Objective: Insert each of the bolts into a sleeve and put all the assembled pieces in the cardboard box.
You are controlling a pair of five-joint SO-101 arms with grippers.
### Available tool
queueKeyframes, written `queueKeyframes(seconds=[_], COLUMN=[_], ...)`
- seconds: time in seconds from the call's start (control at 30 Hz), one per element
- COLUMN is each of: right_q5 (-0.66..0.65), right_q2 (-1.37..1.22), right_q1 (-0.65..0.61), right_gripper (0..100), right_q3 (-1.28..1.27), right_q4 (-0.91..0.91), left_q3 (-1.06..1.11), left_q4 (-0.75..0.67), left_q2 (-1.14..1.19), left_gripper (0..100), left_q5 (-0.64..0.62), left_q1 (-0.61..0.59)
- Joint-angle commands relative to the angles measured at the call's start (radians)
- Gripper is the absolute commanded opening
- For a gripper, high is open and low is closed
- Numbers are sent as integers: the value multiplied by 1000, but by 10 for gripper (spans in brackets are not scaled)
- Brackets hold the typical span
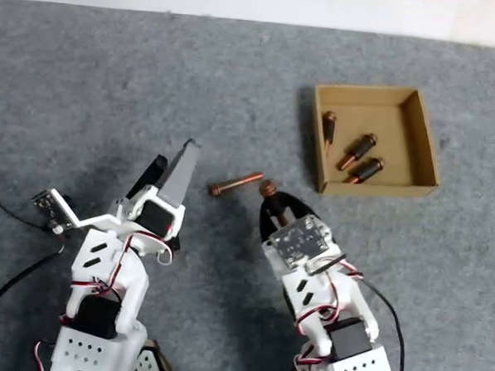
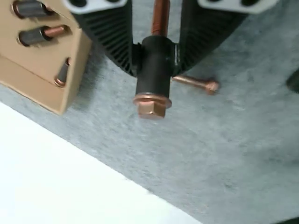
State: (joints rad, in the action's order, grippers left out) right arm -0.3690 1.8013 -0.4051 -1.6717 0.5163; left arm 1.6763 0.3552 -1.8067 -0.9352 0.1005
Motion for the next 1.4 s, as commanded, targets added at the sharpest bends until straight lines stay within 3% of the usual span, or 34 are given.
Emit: queueKeyframes(seconds=[0.0,0.07,0.3,0.67,0.87,1.37], right_q5=[69,89,138,137,175,180], right_q2=[2,2,-5,2,-10,-12], right_q1=[65,101,180,245,249,302], right_gripper=[5,5,5,5,5,6], right_q3=[-105,-105,-105,-102,-104,-97], right_q4=[-48,-64,-91,-91,-240,-305], left_q3=[16,19,19,19,19,19], left_q4=[-23,-23,-15,224,224,224], left_q2=[-5,-5,4,-5,-5,-2], left_gripper=[66,0,5,6,6,7], left_q5=[57,91,296,721,681,683], left_q1=[-8,-8,-8,-33,-96,-96])
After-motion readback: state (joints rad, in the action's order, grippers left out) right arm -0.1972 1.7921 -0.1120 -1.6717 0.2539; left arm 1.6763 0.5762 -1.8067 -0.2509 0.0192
